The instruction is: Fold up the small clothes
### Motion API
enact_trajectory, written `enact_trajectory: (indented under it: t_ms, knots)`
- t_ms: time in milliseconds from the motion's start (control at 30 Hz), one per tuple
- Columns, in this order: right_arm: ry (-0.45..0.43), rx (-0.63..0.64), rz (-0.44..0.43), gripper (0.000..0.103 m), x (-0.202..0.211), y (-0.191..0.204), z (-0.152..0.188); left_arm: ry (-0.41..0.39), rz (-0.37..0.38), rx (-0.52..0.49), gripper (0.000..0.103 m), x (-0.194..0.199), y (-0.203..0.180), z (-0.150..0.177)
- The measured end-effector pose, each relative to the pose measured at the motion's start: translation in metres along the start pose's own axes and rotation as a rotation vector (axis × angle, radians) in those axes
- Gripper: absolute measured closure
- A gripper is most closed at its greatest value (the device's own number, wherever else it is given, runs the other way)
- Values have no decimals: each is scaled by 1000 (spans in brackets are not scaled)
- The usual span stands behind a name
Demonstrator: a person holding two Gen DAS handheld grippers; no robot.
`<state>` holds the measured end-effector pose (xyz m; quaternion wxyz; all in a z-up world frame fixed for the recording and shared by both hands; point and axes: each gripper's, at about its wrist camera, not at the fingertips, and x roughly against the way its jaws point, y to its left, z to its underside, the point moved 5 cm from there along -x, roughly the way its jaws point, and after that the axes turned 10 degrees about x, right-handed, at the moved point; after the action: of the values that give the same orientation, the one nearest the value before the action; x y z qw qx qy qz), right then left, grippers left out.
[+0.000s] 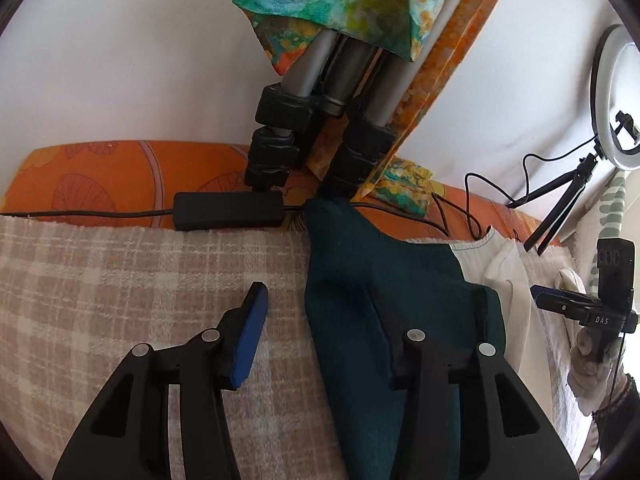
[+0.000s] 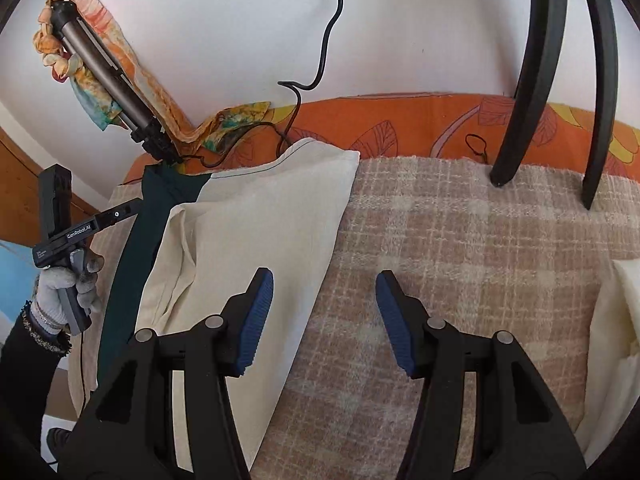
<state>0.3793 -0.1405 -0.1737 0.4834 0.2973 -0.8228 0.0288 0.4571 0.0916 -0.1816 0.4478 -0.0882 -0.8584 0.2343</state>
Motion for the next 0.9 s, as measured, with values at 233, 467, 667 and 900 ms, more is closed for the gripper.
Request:
enact_trajectory:
  t_ms: [233,467,667,900]
  knots:
    - [-42,17,-55,47,-24,-7,-39,11,80,14,58,-14,-6,-12]
    - [-58,15,-54,49,-38,-2,-58,21,47,-68,93,-26,-22,-13]
    - [-42,-23,-120,95,-34,-2,-56,11,104,-63,99,-20,-24,-14]
    - [-53,54,-144,96,6,35,-49,-27,149,-101,100,23,-45,-6]
